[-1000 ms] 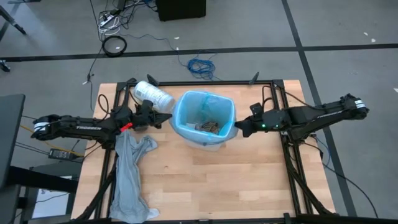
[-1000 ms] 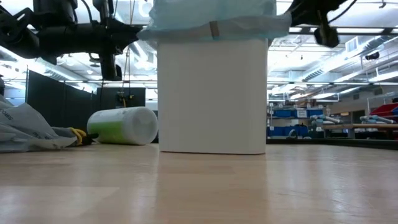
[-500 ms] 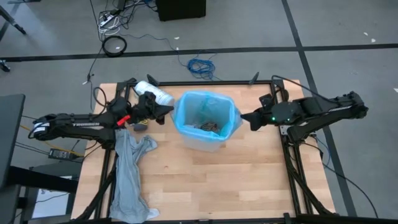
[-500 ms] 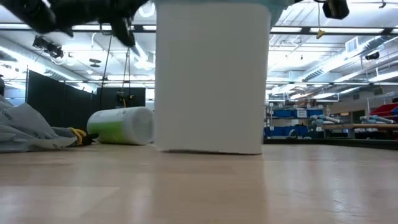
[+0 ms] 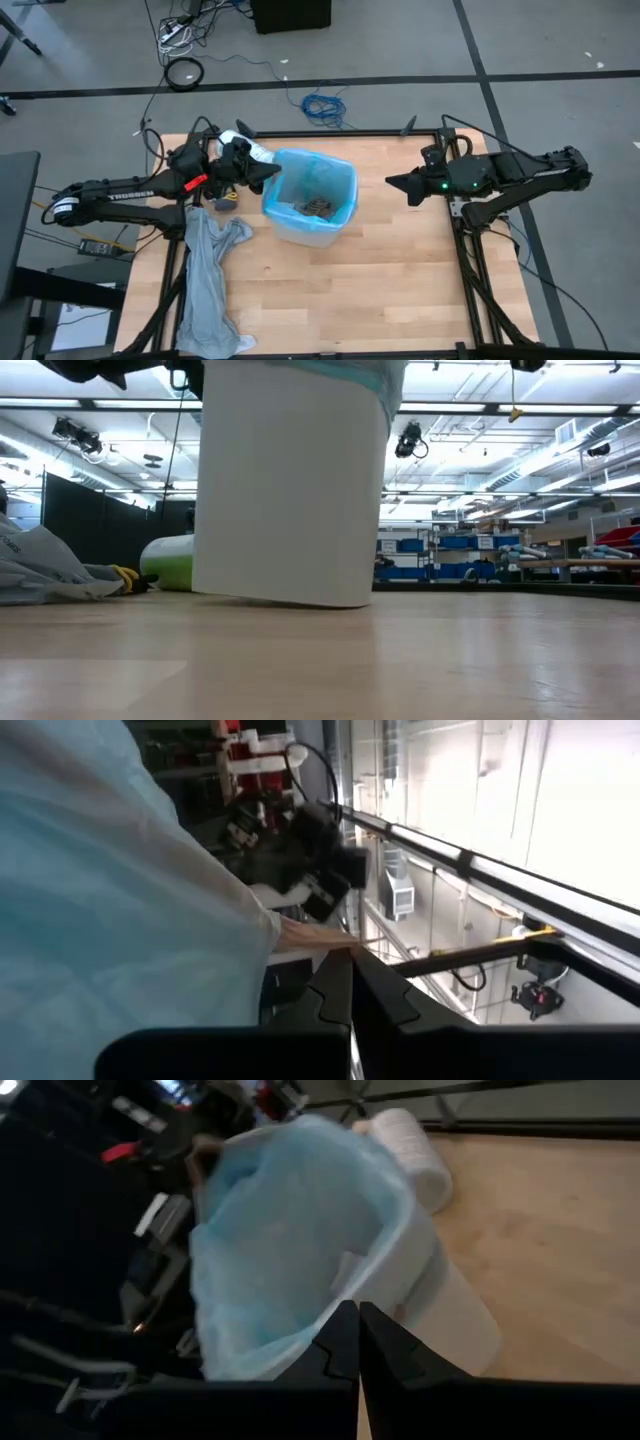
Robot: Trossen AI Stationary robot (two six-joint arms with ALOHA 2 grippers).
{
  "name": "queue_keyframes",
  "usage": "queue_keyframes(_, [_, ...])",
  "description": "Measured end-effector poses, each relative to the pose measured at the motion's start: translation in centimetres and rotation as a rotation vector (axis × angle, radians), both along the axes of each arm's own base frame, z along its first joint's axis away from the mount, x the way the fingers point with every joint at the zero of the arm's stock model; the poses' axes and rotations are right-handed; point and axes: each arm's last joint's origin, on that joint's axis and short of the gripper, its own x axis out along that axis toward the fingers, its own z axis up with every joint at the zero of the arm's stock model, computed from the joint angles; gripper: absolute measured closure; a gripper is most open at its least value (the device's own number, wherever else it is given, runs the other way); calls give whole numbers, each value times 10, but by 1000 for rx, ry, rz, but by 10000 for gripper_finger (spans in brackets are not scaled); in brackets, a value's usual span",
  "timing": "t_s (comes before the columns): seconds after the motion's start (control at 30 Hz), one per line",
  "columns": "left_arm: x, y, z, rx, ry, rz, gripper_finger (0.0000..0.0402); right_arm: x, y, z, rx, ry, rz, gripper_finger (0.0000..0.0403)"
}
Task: Place trash/remove bag and relplace
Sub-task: Remove the blue trash bag from the trash bin
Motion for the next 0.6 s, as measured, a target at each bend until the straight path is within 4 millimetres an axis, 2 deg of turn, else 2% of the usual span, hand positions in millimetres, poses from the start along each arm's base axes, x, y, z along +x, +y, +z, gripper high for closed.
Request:
queue_keyframes(0.13, [1,1,-2,24,17,13,396,5,8,-8,-1,35,80,398])
queue_keyframes(0.27, [1,-1,-1,61,13,12,396,18,17,-38,55,155,84,371])
queue_keyframes(0.43, [2,-5,-2,81,13,-9,396,38,27,-82,116,151,5,302])
queue_keyframes(0.6, [3,-8,-5,94,48,-31,396,51,31,-120,154,-35,-109,228])
